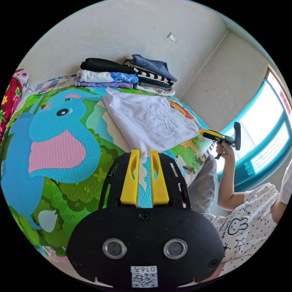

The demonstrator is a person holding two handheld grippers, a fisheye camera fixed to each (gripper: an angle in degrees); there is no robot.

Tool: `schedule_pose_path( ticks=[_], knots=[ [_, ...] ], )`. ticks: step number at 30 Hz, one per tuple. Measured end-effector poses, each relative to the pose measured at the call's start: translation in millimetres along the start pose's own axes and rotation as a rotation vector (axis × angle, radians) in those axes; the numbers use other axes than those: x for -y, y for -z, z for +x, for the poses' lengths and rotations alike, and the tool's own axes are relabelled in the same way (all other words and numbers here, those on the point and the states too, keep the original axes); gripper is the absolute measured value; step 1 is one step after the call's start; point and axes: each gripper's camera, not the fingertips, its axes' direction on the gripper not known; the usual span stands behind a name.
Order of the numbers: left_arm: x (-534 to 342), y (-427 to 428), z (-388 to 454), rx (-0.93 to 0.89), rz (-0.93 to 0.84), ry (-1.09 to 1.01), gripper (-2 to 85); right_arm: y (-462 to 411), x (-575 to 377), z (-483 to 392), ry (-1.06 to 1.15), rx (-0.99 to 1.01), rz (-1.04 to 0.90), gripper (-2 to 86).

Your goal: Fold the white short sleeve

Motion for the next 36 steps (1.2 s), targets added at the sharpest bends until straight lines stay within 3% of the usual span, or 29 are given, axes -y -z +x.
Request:
schedule_pose_path(
  ticks=[9, 12, 24, 29, 33, 36],
  knots=[
    [-14, 28, 9, 0.019, -0.003, 0.007, -0.9, 9, 29, -16, 0.003, 0.018, 0.000, 6.0],
    [-17, 35, 14, 0.030, -0.004, 0.012, -0.9, 5, 42, -27, 0.039, 0.142, -0.014, 5.1],
    [-59, 81, 43, -0.029, -0.041, -0.047, -1.0, 12, 70, -116, 0.125, 0.143, -0.076, 0.2],
    [-88, 103, 60, -0.011, -0.060, -0.077, -1.0, 41, 76, -187, 0.293, 0.174, -0.134, 0.1],
    [-102, 115, 76, 0.009, -0.061, -0.095, -1.0, 112, 92, -244, 0.296, 0.100, 0.149, -0.1],
    [-108, 117, 82, 0.019, -0.054, -0.087, -1.0, 143, 132, -317, 0.407, 0.176, 0.328, 0.2]
  ],
)
